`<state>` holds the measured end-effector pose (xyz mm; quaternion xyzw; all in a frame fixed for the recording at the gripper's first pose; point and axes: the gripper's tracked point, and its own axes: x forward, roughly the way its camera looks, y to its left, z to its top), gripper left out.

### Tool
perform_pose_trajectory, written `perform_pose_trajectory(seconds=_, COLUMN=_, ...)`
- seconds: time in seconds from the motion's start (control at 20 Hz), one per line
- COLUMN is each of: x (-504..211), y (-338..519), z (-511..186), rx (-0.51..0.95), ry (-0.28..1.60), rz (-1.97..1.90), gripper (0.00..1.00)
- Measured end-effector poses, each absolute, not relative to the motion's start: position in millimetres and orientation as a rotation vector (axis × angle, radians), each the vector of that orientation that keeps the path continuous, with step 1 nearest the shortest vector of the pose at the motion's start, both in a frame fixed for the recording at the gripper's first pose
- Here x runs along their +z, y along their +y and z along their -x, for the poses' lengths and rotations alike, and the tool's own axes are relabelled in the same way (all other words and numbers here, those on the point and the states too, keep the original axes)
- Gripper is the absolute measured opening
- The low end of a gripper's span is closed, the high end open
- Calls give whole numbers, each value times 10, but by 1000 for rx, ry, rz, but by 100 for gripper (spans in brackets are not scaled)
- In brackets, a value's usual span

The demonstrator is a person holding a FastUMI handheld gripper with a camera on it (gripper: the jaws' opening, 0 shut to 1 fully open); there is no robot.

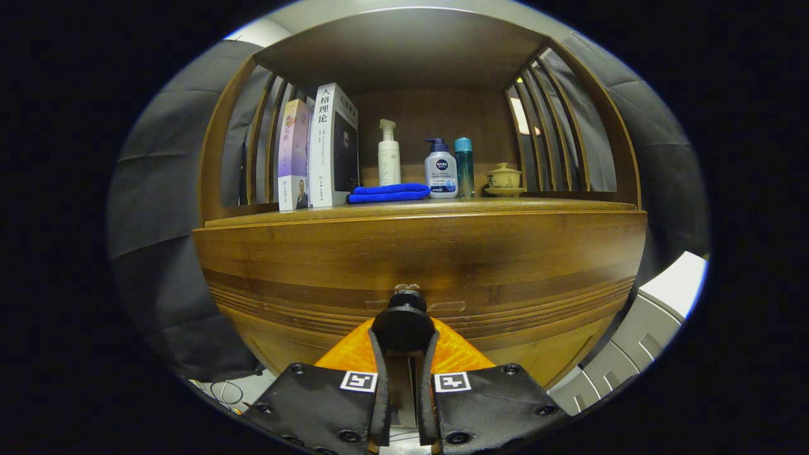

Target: Pull open the drawer, take out the items inside it, and place them on the countertop above the cabinet.

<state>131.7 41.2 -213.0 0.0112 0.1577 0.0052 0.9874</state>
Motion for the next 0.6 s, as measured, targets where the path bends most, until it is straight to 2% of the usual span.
perform_pose_trajectory(seconds=0.6, x=-2058, y=414, z=-711, rx=66, ry=332, rz=-11, gripper=19)
